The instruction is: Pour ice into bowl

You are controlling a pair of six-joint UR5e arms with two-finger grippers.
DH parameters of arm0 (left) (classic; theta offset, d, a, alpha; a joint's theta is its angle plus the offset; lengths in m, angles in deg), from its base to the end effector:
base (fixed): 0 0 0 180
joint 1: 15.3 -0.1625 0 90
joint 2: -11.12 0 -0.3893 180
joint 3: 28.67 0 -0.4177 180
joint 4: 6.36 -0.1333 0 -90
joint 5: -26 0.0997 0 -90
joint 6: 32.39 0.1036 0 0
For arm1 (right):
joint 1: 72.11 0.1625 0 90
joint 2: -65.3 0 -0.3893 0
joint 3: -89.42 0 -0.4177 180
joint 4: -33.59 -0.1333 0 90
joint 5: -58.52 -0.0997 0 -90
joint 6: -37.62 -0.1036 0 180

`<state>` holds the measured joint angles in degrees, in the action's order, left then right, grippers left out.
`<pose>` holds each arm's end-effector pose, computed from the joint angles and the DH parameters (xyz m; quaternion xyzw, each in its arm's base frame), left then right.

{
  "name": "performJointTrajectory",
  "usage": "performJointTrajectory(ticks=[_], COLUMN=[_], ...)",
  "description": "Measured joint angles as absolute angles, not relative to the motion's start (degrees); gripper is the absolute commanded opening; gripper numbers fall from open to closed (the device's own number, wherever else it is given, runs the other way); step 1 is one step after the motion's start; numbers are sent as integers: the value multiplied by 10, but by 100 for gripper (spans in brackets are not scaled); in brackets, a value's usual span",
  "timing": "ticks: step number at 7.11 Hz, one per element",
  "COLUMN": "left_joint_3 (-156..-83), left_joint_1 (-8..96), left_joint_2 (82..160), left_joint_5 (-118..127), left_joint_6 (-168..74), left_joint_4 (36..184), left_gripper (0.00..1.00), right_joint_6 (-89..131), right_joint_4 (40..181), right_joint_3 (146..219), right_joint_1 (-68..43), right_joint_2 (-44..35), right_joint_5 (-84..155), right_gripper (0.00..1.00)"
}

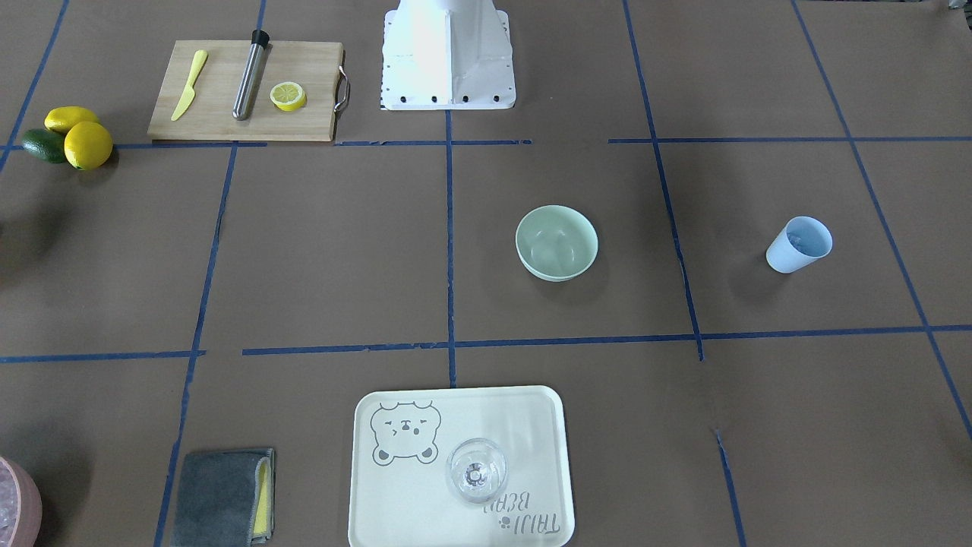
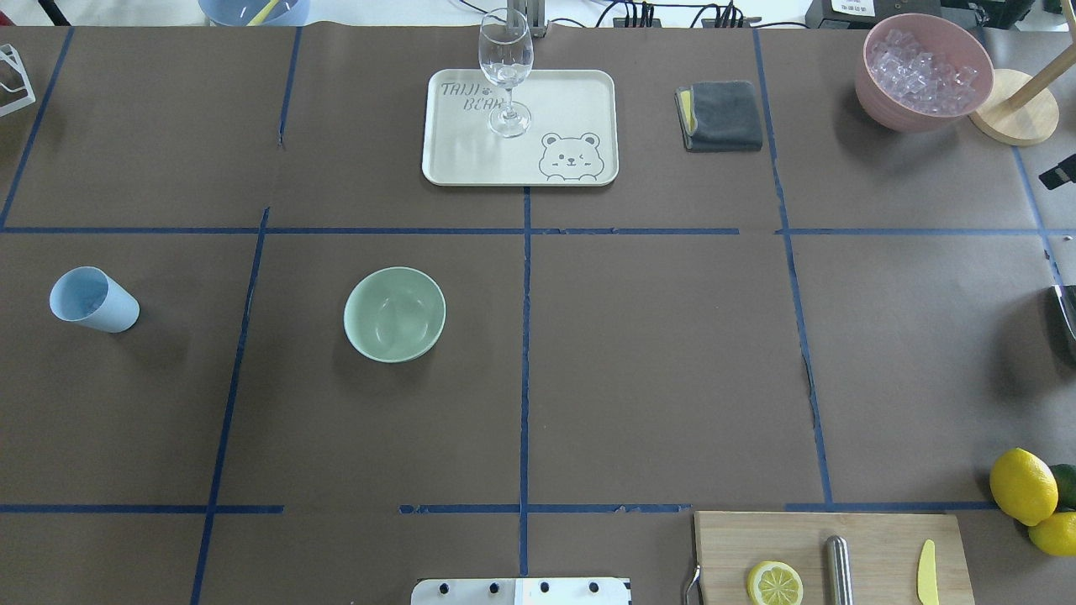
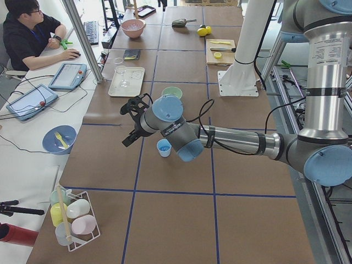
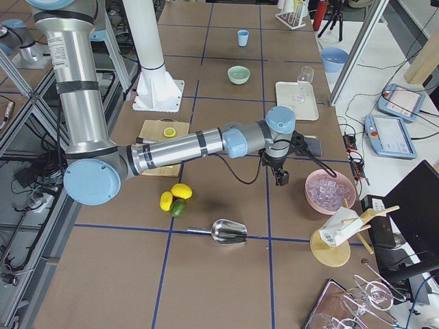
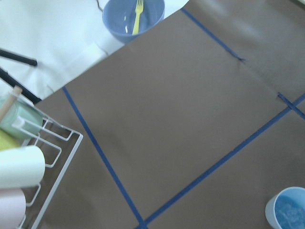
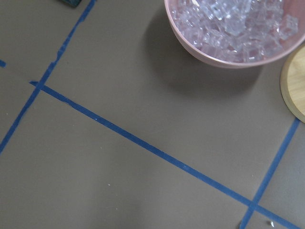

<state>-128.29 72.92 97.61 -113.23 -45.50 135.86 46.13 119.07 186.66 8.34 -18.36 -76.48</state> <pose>-0.0392 -0.5029 0.4573 0.3922 0.4181 0.1236 0.8100 -0.0348 -0.5686 0.4900 0.1419 -0.3792 -0.2026 0.8916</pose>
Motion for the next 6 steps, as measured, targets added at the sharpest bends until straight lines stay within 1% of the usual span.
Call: performJointTrajectory(ticks=[2, 4, 6], left_joint_3=[-1305, -1364, -1394], left_joint_1=[645, 513, 370], left_joint_2=[932, 867, 819], left_joint_5=[-1048, -883, -701], left_joint_6=[-592, -699, -799], left_joint_4=[1487, 1527, 1550], left_gripper=[100, 100, 100], right_joint_6=[461, 460, 459], right_joint_4=[1190, 1190, 1190], right_joint_3=[1872, 1875, 1880], right_joint_1=[95, 98, 99], right_joint_2=[-201, -208, -214], right_joint_5=[-765, -764, -762], right_gripper=[100, 100, 100])
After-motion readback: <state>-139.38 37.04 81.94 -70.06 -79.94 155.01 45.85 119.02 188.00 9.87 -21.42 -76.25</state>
